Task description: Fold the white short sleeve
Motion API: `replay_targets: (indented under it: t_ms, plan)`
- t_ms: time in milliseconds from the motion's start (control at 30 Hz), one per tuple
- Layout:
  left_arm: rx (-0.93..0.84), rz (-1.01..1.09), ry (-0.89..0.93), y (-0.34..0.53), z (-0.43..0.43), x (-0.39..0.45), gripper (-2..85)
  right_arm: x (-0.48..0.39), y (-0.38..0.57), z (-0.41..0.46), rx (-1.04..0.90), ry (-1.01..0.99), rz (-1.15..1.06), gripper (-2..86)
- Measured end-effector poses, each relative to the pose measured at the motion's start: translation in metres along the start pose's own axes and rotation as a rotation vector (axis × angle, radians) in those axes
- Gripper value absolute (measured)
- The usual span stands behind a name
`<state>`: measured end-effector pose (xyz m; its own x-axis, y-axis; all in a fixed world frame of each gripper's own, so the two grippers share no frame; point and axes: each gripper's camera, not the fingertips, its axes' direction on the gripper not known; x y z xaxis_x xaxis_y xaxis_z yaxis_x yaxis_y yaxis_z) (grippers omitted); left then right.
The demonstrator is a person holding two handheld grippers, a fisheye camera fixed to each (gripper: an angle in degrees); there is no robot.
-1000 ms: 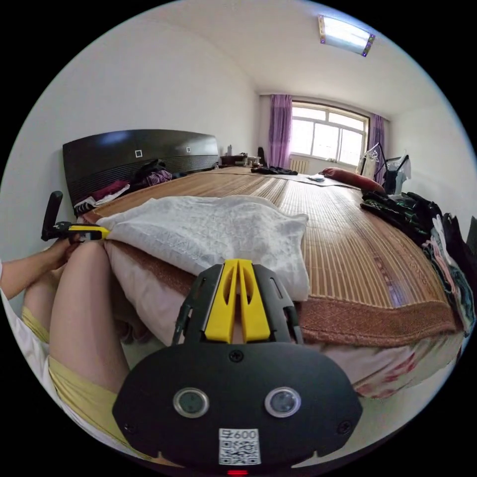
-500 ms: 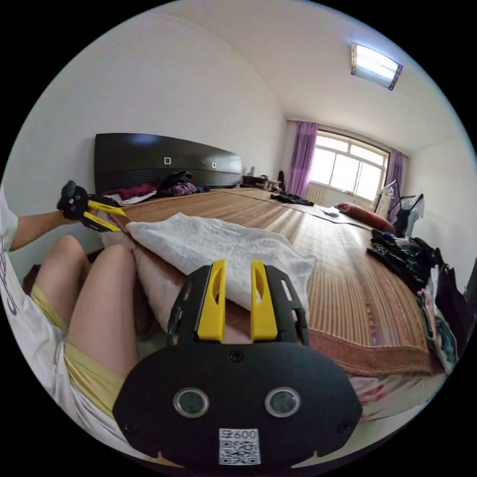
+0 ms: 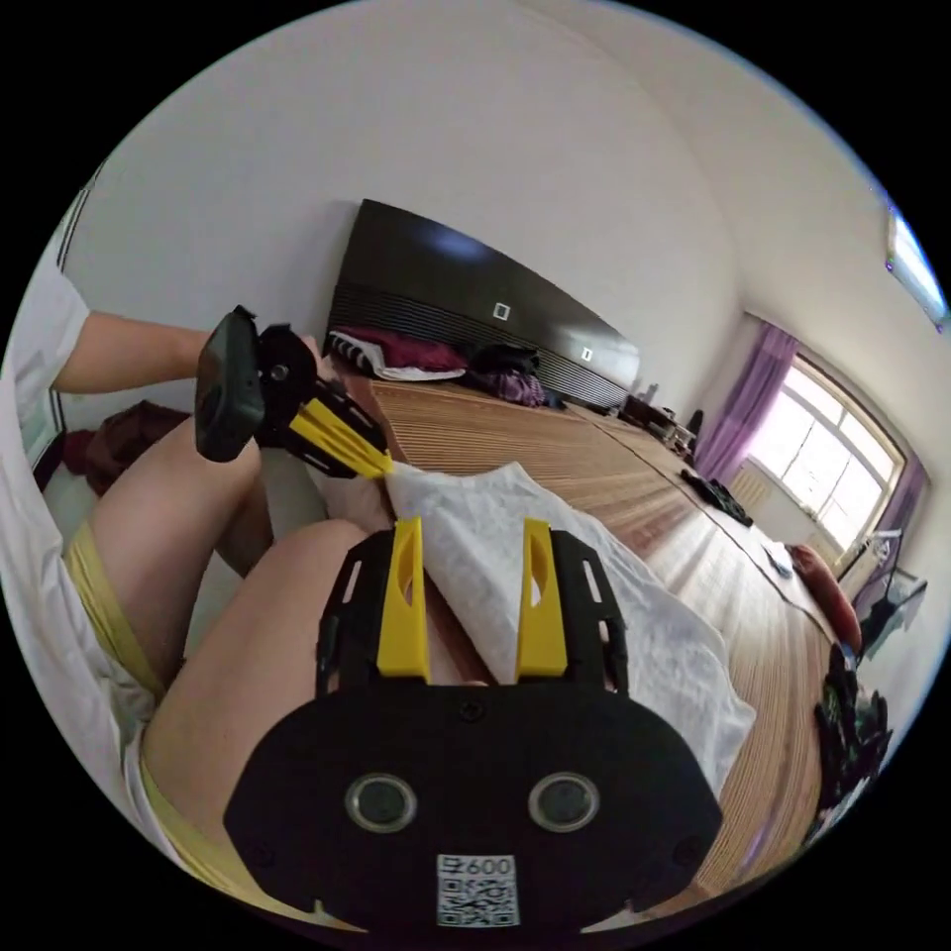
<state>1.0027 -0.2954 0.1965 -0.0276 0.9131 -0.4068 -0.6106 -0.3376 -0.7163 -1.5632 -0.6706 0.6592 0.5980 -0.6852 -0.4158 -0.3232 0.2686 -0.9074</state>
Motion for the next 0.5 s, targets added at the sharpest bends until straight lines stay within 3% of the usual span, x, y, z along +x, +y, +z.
replay_targets:
  t_ms: [300,500]
  plan:
    - [0.046,-0.188,0.094,0.037,0.024,-0.009,2.1,-0.082,0.014,0.104,-0.148,-0.034,-0.124,13.1]
    - [0.104,-0.361,0.166,0.067,0.041,-0.018,3.1,-0.12,0.042,0.149,-0.244,0.21,-0.127,8.4]
